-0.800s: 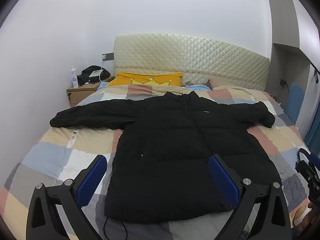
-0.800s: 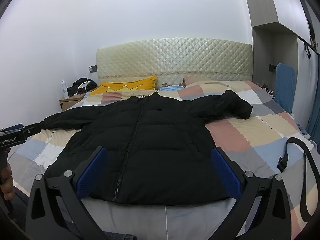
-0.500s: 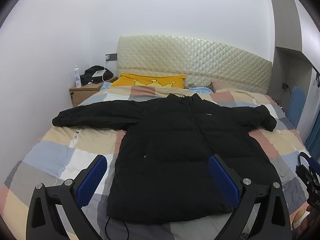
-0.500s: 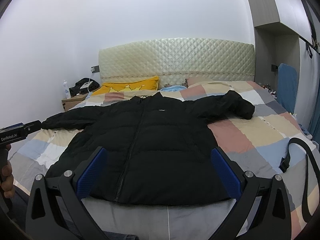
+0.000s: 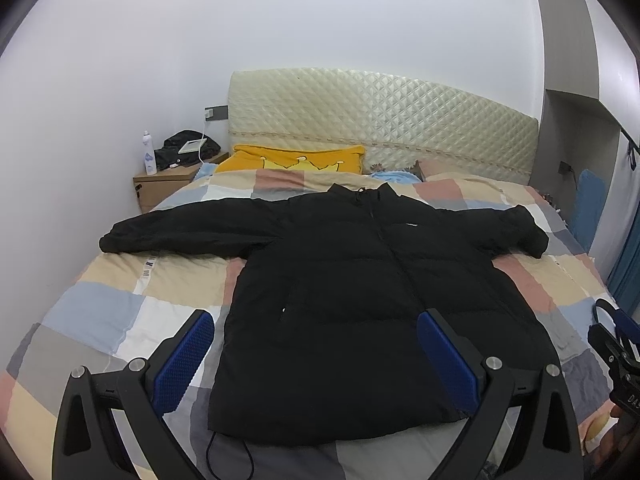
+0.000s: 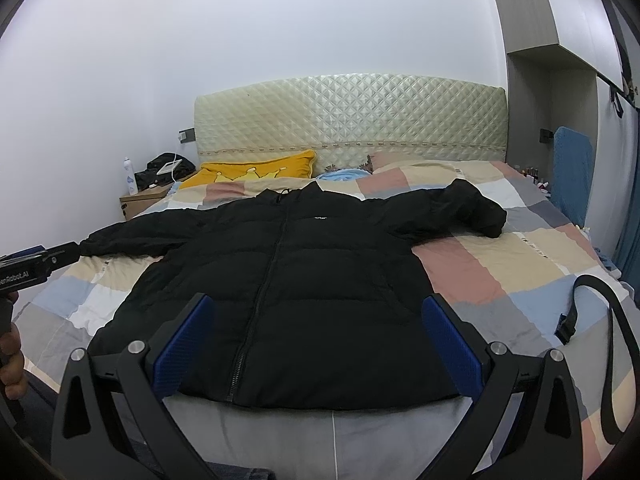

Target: Fold large clothes

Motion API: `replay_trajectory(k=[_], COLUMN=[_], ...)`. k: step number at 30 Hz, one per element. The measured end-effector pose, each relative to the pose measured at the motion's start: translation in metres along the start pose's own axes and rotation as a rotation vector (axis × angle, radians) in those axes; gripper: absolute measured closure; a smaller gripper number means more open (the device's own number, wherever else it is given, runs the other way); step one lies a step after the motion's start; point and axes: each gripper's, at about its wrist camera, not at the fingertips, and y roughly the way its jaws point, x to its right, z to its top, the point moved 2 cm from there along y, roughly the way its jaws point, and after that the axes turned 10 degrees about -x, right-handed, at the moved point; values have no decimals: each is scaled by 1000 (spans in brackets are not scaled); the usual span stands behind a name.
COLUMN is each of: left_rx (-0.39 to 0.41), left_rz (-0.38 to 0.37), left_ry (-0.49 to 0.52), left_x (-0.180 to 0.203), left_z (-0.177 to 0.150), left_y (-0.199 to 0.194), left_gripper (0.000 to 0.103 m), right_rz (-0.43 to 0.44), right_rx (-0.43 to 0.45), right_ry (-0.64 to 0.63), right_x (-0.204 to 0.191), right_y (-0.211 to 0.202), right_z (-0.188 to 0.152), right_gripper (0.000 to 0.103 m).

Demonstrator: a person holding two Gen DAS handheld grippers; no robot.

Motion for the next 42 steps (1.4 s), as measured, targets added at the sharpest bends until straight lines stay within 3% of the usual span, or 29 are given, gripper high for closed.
replay_trajectory(k=[10,15,21,26,30,32,38,42], left_rx=[-11,8,-26,-24,-59,-80,-132,-156], left_rz=[-5,-13,-62,-40,-47,-49,-42,-26], left_ry=[-19,8,-1,18,3,2,-16,-31], left_x=[-4,3,0,1,-1,-1,2,1], left_z=[3,26,62,69,61,57,50,53], left_y=[1,2,16,38,60,70,99,121], left_gripper=[1,1,1,1,1,1,1,1], right_rz=[13,14,69,20,7,40,32,-28], right_rx=[-19,-38,0,-48,-75,-89,-195,-144], right_ry=[13,20,14,-48,106,195,486,667], right_x=[-3,1,30,65,126,159,243,287], right_y=[7,11,18,57,109,140,241,289], right_z=[1,7,48,90,105,108,97,107], right_gripper=[0,0,0,0,0,0,2,6])
